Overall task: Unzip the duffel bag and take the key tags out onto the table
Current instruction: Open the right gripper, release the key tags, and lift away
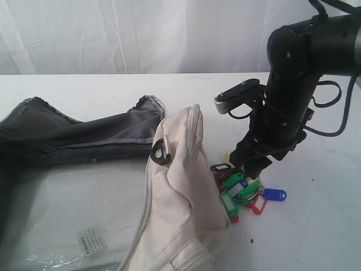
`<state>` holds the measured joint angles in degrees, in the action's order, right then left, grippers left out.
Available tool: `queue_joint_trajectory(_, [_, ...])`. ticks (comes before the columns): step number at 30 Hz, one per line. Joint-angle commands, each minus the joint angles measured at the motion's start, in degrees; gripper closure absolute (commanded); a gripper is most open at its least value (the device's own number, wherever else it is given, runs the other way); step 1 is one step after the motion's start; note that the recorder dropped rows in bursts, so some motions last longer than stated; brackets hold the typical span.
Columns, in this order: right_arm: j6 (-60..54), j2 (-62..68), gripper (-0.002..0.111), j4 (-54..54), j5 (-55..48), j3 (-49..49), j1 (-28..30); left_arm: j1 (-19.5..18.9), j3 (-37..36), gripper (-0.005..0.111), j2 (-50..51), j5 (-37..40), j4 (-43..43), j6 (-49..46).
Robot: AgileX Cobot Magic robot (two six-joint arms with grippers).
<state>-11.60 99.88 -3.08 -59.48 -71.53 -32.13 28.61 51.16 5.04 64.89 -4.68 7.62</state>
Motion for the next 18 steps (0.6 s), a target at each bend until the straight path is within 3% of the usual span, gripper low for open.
queue_joint_trajectory(1, [0.34,-3.16,0.047,-0.50,-0.77,-0.42,0.34,-0.14,0.24,0.051,-0.39,5.07,-0.53,-0.09])
queue_joint_trajectory(10, [0.34,-17.92,0.049,5.11,7.41,-0.42,0.34,-0.14,0.24,0.051,-0.39,5.07,-0.42,-2.07])
queue_joint_trajectory(18, [1.91,-36.55,0.057,8.55,16.91,1.47,0.34,-0.14,0.24,0.051,-0.39,-0.64,6.78,-1.14])
